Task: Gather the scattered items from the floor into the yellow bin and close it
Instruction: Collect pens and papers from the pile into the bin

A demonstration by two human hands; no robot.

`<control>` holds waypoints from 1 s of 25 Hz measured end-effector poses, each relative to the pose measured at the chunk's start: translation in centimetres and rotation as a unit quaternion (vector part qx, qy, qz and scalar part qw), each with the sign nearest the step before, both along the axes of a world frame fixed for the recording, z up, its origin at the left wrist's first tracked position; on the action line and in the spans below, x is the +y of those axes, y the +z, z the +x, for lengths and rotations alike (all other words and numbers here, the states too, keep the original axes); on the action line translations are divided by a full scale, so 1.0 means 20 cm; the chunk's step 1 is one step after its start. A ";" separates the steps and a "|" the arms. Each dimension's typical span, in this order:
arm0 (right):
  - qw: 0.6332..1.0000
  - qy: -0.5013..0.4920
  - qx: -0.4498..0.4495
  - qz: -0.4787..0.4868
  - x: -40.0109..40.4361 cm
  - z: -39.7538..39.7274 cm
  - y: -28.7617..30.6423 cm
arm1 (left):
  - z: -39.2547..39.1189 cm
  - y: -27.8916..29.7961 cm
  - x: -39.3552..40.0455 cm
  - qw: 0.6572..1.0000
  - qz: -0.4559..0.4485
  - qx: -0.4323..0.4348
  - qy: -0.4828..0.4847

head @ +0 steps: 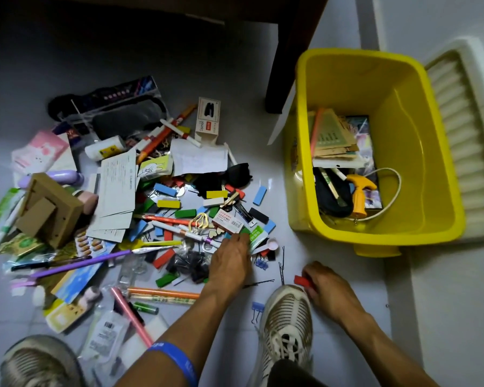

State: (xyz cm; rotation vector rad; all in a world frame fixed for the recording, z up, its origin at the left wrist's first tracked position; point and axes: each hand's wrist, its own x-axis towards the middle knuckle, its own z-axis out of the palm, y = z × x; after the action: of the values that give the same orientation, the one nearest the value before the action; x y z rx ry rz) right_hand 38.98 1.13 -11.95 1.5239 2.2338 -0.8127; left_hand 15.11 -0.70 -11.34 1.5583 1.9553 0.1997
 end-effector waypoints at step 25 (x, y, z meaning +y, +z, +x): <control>0.991 0.095 0.036 0.086 0.10 -0.74 -0.03 | -0.47 0.05 -0.29 0.961 -0.136 -0.005 0.240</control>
State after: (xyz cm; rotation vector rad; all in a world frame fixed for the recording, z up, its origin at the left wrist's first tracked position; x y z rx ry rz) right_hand 24.17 3.13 -12.48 1.3455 2.5133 -0.6428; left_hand 5.62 -6.48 -10.38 0.8908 2.2184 0.1274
